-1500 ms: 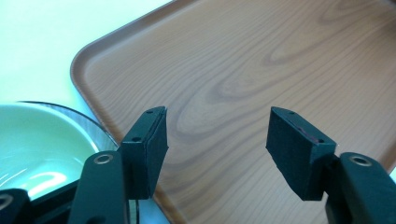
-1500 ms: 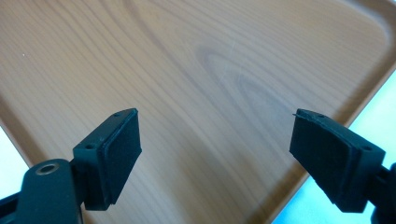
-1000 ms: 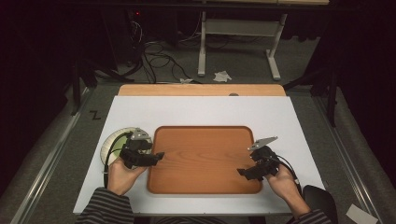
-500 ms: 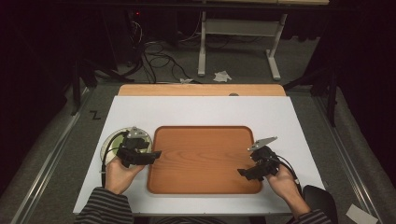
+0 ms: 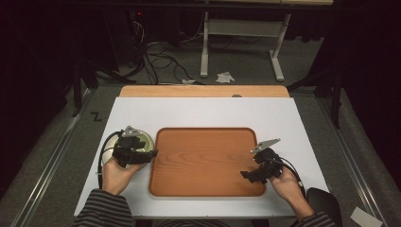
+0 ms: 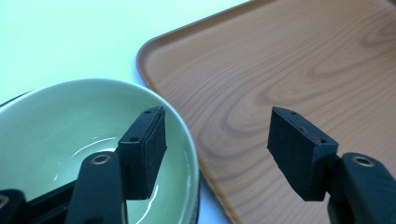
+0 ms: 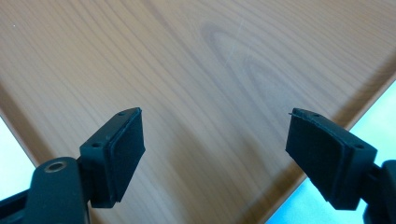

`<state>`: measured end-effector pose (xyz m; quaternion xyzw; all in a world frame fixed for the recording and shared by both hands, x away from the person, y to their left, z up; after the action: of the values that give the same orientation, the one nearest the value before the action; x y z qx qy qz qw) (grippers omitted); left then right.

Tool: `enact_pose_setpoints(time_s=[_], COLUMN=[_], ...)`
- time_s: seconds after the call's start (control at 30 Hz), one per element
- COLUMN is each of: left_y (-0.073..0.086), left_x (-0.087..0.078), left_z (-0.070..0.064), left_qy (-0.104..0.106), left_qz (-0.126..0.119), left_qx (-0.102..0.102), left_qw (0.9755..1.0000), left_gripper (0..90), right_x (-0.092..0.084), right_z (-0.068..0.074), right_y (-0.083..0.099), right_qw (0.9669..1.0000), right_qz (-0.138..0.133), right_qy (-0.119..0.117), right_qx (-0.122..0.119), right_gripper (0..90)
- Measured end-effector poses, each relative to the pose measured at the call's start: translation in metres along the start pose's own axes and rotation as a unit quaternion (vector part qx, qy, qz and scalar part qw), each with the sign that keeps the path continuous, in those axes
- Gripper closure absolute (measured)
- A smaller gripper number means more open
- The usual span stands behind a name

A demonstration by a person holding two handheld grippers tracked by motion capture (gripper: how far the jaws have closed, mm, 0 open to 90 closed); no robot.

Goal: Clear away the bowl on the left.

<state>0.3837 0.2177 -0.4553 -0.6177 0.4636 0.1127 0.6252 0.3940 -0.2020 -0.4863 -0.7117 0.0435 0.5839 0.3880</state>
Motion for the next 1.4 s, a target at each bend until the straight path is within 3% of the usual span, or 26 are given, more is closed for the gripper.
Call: enact_pose_setpoints(time_s=[0.7, 1.4], left_y=[0.001, 0.003], left_x=[-0.005, -0.008], left_z=[0.017, 0.039], left_qy=[-0.017, -0.040], left_qz=[-0.009, -0.011], left_qx=[-0.021, -0.060], left_qw=[0.9996, 0.9974], left_gripper=[37.0, 36.6], right_x=[0.000, 0.000], right_z=[0.000, 0.000], right_y=[0.000, 0.000], right_qw=[1.0000, 1.0000], right_qz=[0.000, 0.000], right_qy=[0.000, 0.000], right_qx=[-0.003, -0.001], right_gripper=[21.2, 21.2])
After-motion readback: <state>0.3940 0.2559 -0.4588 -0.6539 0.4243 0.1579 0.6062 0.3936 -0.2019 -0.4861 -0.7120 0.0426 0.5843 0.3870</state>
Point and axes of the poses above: each handheld gripper's, and its own axes: x roughly forward along the jaws, y roughly out of its underside, z roughly to its left, the point moved 2 cm from there along x, roughly forward along the jaws, and after that the axes turned 5 degrees about -x, right-handed, at the moved point
